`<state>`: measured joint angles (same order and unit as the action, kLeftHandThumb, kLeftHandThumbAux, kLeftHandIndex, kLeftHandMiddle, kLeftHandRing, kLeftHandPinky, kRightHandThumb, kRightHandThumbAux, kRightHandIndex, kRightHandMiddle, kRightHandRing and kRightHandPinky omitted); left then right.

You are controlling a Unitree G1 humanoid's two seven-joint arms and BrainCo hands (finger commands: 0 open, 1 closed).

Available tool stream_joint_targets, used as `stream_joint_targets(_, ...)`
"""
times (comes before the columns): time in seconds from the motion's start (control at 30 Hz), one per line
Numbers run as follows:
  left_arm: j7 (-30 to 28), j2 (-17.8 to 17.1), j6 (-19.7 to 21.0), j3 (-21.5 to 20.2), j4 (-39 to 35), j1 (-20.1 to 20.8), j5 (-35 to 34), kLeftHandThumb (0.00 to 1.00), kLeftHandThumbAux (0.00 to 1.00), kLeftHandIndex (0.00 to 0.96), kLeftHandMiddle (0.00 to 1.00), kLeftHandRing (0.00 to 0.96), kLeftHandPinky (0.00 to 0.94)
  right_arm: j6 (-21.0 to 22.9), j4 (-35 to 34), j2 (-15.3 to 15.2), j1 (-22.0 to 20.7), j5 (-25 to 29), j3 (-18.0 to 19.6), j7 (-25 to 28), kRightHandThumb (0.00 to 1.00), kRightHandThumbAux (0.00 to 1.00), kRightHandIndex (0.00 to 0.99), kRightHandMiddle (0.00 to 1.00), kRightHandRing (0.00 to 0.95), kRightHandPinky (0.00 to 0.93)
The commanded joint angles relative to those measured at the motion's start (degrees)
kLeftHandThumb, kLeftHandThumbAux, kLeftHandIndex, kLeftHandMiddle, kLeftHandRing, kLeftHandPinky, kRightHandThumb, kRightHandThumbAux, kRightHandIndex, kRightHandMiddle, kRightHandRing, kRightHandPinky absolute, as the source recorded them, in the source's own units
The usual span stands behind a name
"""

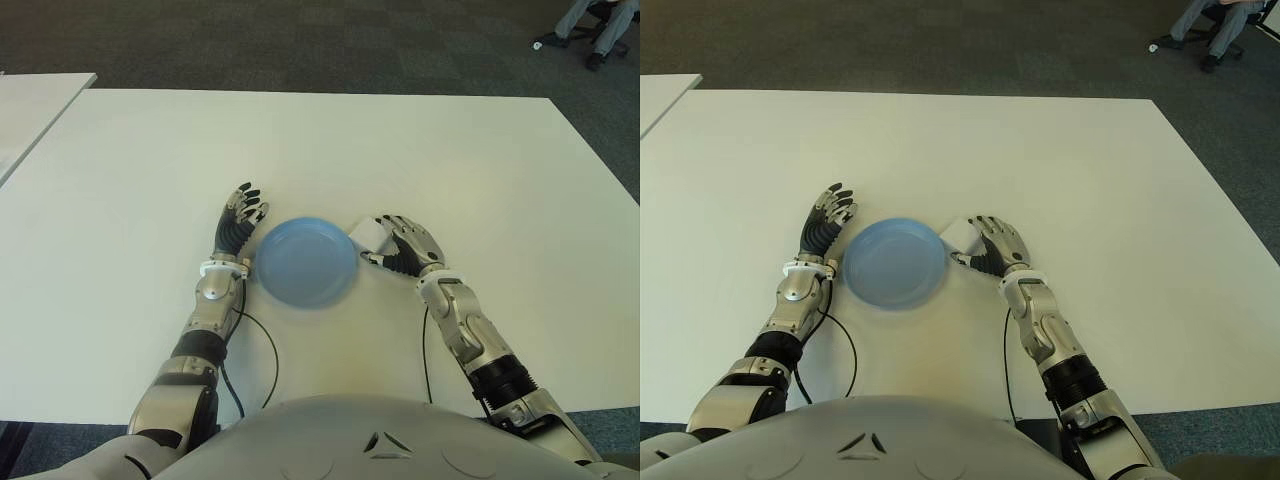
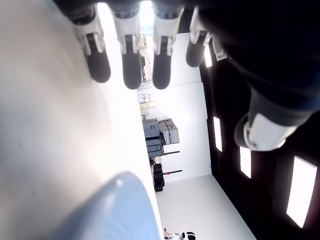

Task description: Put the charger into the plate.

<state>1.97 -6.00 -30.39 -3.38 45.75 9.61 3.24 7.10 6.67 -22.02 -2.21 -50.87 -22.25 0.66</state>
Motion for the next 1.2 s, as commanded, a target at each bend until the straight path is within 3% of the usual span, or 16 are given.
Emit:
stream_joint_targets(0.03, -0.9, 0.4, 2.5, 0.5, 2.0, -3.3, 0.0, 0.000, 0.545, 0.119, 0.203, 0.202, 0.204, 0.9, 0.4, 0.0, 0.4, 0.7, -0.1, 0.9, 0.276, 0.292, 0.000, 0.000, 0.000, 0.094)
stream_joint_targets(0.93, -1.5, 0.1, 2.4, 0.4, -0.6, -4.9, -0.2, 0.000, 0.546, 0.116, 0.191, 0.191, 0.189, 0.2, 3.8, 2.5, 0.0, 2.0, -0.2, -4.5, 0.254, 0.308, 0.000, 0.000, 0.000, 0.050)
stream_joint_targets(1.2, -0.6, 0.1, 2.3, 0.5, -0.8, -4.9, 0.6, 0.000, 0.528, 0.133, 0.206, 0.210, 0.219, -0.1, 5.9, 3.2, -0.6, 2.1, -0.2, -7.2, 0.242, 0.321, 0.000, 0.000, 0.004, 0.094)
